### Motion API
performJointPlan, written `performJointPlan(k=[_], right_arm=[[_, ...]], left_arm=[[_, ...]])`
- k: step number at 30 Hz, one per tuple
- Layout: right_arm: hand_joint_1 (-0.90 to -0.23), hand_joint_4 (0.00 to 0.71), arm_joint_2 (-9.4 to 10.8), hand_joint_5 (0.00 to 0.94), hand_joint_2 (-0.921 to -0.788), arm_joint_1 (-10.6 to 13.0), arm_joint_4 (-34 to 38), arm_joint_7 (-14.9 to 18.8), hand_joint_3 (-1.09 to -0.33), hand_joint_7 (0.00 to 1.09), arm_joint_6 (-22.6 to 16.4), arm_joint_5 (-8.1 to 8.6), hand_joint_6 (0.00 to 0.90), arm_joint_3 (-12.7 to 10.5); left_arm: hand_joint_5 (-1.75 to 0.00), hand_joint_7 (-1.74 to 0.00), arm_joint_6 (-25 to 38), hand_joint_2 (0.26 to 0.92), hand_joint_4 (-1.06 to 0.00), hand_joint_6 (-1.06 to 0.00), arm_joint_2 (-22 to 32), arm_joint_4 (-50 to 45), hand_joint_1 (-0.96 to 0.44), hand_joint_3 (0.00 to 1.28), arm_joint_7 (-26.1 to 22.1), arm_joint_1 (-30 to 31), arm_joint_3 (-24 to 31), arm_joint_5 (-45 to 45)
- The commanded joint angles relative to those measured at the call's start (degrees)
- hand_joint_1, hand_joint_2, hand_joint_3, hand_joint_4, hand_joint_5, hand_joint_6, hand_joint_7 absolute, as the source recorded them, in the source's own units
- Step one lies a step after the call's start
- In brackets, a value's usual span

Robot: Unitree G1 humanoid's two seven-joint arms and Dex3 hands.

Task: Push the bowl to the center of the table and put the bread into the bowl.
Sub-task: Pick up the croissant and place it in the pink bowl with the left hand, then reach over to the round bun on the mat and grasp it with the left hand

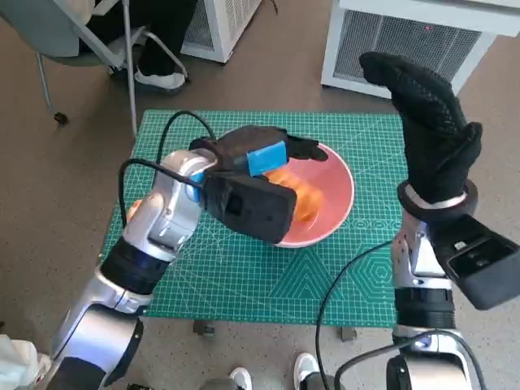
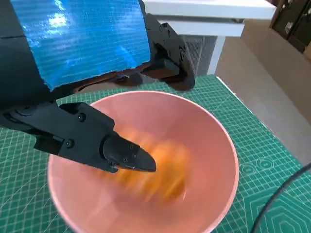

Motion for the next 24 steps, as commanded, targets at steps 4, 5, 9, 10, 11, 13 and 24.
performJointPlan(k=[4,5,9,10,11,13,24], right_arm=[[-0.528,-0.001,0.09,0.504,-0.921,1.78,-0.37,-0.77,-0.849,0.58,0.77,-1.04,-0.001,0.49],[-0.525,-0.001,0.10,0.504,-0.921,1.82,-0.42,-0.80,-0.849,0.58,0.79,-0.99,-0.001,0.53],[-0.517,-0.001,0.20,0.503,-0.921,1.99,-0.73,-0.88,-0.852,0.58,0.83,-0.84,-0.001,0.66],[-0.515,-0.001,0.21,0.503,-0.921,2.01,-0.71,-0.81,-0.854,0.58,0.82,-0.70,-0.001,0.68],[-0.513,-0.001,0.21,0.502,-0.921,2.04,-0.73,-0.76,-0.854,0.57,0.82,-0.61,-0.001,0.69],[-0.513,-0.001,0.20,0.501,-0.921,2.05,-0.68,-0.72,-0.854,0.57,0.78,-0.50,-0.001,0.72],[-0.520,-0.001,0.35,0.500,-0.921,1.55,0.39,-0.39,-0.849,0.58,0.12,-0.17,-0.001,0.83]], left_arm=[[0.00,-0.01,-0.60,0.864,-0.09,-0.32,6.89,-10.38,-0.22,0.00,-1.85,5.39,6.30,-3.91],[0.00,-0.01,-0.81,0.863,-0.08,-0.31,7.87,-11.50,-0.22,0.00,-2.13,6.17,7.16,-4.48],[0.00,0.00,-2.61,0.864,-0.08,-0.31,11.83,-13.94,-0.22,0.00,-2.73,9.36,11.07,-7.07],[0.00,0.00,-3.12,0.865,-0.07,-0.31,13.07,-14.33,-0.22,0.00,-2.89,10.47,12.42,-7.95],[0.00,0.00,-3.44,0.866,-0.07,-0.31,13.96,-14.65,-0.23,0.00,-3.00,11.27,13.34,-8.61],[0.00,0.00,-3.83,0.867,-0.08,-0.31,15.87,-15.41,-0.23,0.00,-3.23,13.01,15.33,-9.88],[-0.01,-0.01,-3.24,0.869,-0.12,-0.32,25.02,-18.82,-0.21,0.00,-3.29,22.87,24.10,-12.78]])
